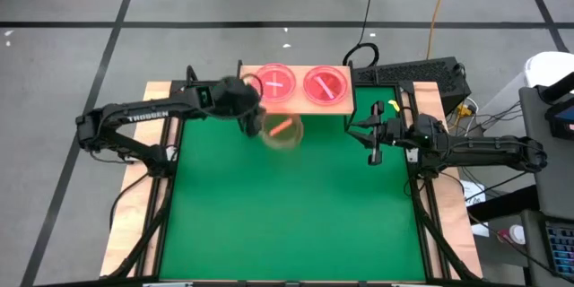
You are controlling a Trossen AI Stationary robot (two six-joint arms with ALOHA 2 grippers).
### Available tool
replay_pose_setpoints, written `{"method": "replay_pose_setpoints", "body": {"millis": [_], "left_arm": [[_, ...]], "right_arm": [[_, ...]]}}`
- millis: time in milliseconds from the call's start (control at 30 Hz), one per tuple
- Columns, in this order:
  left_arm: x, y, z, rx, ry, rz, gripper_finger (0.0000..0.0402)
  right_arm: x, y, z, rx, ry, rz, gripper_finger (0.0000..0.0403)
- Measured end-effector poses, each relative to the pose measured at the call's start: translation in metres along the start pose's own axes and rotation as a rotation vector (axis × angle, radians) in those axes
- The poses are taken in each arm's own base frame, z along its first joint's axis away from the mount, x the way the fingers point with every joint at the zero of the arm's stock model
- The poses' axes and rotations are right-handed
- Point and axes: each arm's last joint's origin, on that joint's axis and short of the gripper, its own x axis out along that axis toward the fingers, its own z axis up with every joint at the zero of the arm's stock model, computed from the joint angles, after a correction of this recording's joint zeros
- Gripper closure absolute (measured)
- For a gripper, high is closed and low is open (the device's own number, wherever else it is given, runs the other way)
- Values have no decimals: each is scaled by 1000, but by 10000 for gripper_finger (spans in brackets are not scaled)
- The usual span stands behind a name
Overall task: Place and stack plates onto a shelf
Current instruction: Stack the orange plate on top of the pink plate on the shelf
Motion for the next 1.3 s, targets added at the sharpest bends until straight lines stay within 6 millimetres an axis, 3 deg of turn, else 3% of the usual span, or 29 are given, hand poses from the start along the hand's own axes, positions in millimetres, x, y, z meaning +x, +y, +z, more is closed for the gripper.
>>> {"method": "replay_pose_setpoints", "body": {"millis": [300,600,733,1300], "left_arm": [[-20,53,40,-49,-290,206,398],[-29,102,32,-166,-275,344,390],[-29,110,29,-186,-258,354,380],[-16,109,28,-208,-239,303,375]], "right_arm": [[0,0,0,-9,0,1,312],[0,0,-1,-25,8,1,312],[0,0,-1,-28,8,0,312],[0,-1,-1,-27,16,-22,312]]}}
